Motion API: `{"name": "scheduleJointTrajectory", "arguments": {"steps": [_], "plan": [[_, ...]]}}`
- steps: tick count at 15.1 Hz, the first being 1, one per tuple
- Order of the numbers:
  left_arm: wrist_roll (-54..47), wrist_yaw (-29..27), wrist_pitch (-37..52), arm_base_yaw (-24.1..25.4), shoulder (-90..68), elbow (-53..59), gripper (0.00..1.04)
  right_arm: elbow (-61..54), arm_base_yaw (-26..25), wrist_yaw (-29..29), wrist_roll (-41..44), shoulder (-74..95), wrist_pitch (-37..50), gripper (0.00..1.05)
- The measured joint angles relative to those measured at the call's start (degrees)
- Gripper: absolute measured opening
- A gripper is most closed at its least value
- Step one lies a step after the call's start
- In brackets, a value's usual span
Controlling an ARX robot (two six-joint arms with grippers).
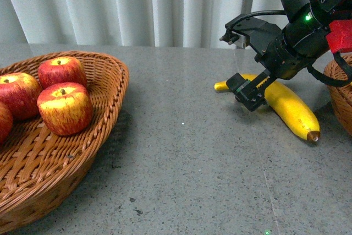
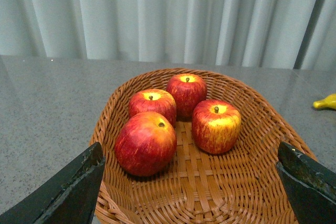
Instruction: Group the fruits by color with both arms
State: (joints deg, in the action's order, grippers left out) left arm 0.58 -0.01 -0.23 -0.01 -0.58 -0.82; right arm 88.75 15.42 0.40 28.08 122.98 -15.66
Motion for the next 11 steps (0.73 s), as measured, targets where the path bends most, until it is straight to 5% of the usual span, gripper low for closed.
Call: {"name": "scheduleJointTrajectory", "arguments": {"steps": [1,5,11], "plan": [[0.00,0.00,0.00,0.00,0.00,0.00,0.98,-0.37,0.74,-0.28,0.09,0.00,0.07,0.81],[0.00,0.00,0.00,0.00,0.00,0.00,0.98,-1.20,1.53,-1.11,0.04,-0.13,0.87,0.40],[0.00,-0.02,0.00,0.00,0.00,0.00,0.98,-0.83,0.39,-5.42,-8.31,-4.76,6.08,0.38]]}}
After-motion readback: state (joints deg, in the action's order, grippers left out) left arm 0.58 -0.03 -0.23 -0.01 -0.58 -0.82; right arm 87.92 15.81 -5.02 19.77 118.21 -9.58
